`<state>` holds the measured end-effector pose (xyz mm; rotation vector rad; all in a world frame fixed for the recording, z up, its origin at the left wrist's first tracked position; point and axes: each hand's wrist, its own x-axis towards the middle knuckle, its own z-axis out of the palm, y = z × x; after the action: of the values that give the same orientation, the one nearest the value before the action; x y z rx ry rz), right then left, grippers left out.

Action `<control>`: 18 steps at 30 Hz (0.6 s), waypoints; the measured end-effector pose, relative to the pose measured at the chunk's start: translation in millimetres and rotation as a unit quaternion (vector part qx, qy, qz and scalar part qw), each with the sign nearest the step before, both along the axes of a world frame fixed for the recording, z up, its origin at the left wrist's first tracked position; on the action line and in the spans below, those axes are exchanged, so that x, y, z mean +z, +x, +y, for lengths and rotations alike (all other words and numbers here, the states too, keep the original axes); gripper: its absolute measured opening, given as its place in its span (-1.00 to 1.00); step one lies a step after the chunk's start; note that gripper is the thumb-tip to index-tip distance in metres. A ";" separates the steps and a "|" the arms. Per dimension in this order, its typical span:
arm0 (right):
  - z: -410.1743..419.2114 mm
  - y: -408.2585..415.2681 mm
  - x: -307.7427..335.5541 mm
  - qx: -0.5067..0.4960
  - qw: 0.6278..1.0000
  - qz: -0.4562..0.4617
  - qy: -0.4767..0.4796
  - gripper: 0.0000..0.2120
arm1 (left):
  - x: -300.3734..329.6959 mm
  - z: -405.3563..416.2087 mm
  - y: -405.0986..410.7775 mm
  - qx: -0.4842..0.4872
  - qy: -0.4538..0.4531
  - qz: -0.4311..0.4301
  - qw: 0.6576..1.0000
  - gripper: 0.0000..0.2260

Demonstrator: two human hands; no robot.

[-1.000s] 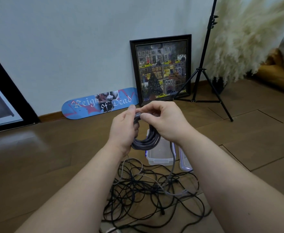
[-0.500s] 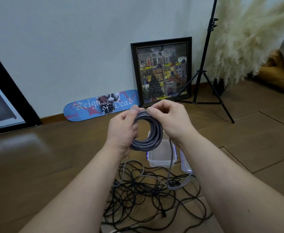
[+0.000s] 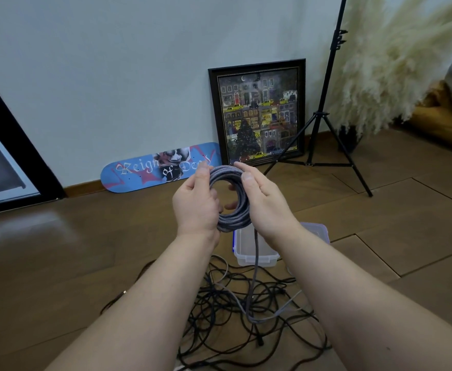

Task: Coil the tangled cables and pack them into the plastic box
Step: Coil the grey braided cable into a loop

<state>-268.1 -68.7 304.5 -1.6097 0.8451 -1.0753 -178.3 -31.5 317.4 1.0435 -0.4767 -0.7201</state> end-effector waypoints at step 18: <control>-0.8 3.2 6.7 -0.151 0.988 0.023 -0.039 -0.80 | 7.7 9.7 -6.3 -0.167 -0.049 0.022 0.984 -0.82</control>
<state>-264.9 -69.5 311.2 -1.6109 1.1156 -1.2987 -184.6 -21.8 325.1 0.8620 -0.6513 -1.0054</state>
